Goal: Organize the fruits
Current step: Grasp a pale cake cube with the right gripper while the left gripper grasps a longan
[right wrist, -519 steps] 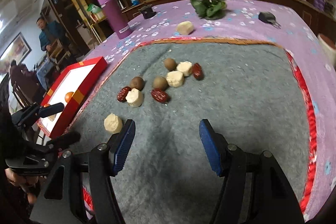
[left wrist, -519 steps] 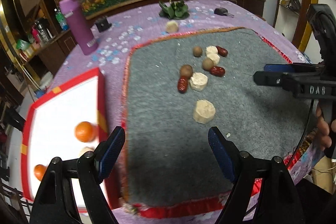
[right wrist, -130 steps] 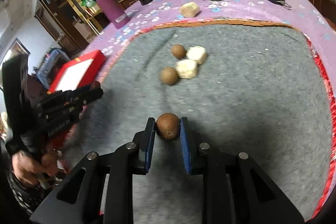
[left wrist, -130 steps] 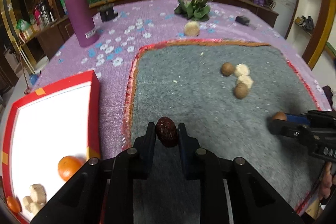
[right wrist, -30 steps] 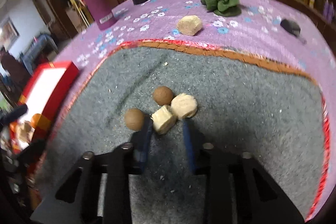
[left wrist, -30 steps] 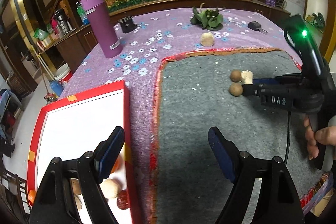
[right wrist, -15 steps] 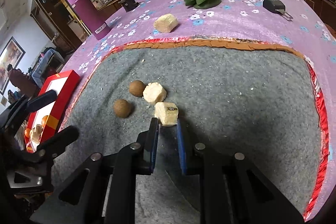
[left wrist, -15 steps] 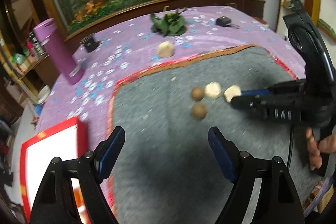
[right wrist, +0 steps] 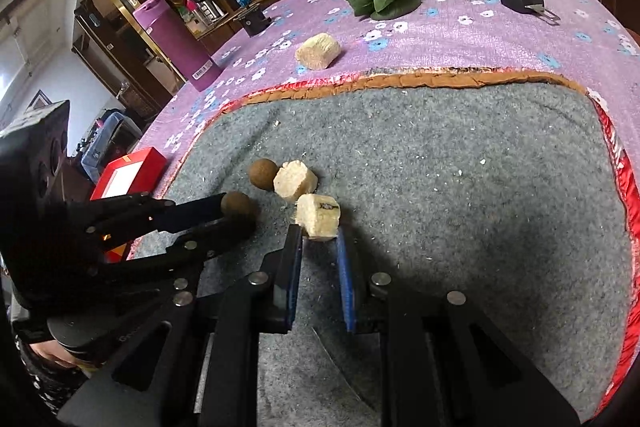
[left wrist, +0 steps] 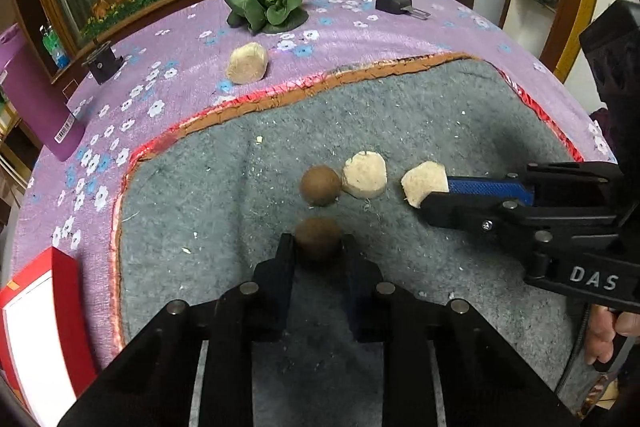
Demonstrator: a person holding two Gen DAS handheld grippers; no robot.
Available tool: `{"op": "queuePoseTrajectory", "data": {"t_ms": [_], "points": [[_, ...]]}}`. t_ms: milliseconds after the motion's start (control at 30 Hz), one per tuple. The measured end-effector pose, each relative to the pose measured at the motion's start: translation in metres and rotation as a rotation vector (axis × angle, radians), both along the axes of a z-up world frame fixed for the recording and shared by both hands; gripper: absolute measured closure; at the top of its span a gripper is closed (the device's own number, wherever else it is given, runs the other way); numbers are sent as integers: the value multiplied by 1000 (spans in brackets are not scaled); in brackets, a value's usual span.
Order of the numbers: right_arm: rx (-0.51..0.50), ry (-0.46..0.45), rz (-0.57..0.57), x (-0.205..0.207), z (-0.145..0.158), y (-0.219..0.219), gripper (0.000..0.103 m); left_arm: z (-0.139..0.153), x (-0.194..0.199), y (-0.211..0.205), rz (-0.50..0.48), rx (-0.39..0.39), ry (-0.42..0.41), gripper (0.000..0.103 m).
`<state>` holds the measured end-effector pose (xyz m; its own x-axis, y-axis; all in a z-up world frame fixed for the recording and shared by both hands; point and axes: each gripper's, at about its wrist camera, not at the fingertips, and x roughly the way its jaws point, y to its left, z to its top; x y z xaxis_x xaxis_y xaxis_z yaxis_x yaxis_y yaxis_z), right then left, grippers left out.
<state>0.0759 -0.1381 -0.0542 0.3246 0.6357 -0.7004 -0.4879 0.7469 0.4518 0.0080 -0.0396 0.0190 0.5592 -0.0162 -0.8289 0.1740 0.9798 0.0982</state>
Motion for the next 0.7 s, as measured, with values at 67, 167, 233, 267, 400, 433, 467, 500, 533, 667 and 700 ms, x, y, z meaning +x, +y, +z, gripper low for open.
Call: {"op": "queuePoseTrajectory", "data": {"t_ms": [67,167,233,267,400,433,467,500,533,667,700], "points": [[9,-1,2,0,1,0,84,1,-1,0,-2,-14,-4,81],[36,-6,2,-3,4,-1,84,4,-5,3,8,-36,-10,81],[41,-20,2,-6,7,-2,84,8,-11,3,12,-39,-23,81],[44,-26,3,-9,9,-1,84,11,-16,3,15,-37,-32,82],[28,-48,9,-21,15,7,84,23,-34,9,31,-33,-68,82],[-12,-61,-4,-24,16,10,84,26,-40,12,40,-33,-77,82],[-31,-58,-15,-24,16,12,84,29,-46,16,52,-34,-82,82],[-39,-55,-25,-24,15,11,84,31,-51,20,62,-39,-86,82],[-49,-54,-33,-23,15,11,84,33,-55,23,67,-46,-90,82],[-78,-33,-102,-21,17,-1,80,39,-76,34,84,-56,-115,82],[-86,-46,-121,-21,20,-4,67,41,-80,36,85,-60,-121,82]]}}
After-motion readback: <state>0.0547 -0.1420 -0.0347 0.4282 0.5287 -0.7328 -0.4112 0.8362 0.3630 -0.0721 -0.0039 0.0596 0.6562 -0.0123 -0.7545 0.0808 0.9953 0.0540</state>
